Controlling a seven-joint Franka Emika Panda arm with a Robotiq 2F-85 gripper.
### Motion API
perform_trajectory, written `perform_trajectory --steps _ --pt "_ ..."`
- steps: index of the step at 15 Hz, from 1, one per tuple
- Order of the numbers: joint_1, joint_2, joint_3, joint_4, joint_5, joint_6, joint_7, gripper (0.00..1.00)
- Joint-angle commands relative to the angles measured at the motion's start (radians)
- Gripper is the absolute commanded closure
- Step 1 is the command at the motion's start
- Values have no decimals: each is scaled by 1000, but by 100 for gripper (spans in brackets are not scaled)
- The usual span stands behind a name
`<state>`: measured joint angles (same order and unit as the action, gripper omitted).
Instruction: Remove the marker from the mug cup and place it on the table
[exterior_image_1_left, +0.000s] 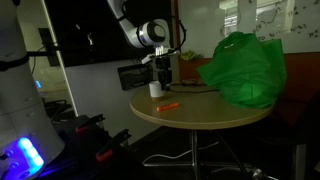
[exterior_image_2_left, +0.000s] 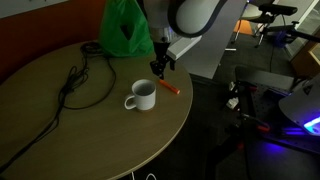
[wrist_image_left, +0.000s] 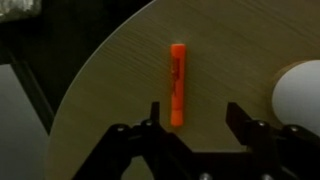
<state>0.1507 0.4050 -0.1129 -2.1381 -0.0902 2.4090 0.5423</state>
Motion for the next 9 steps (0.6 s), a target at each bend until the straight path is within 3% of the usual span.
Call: perform_trajectory --steps 1,5,9 --pt "-48 -67 38 36 68 -147 -109 0" --pt "-62 -134 48 70 70 -286 -153 0" --pt "-69 -183 50 59 59 -284 -160 0"
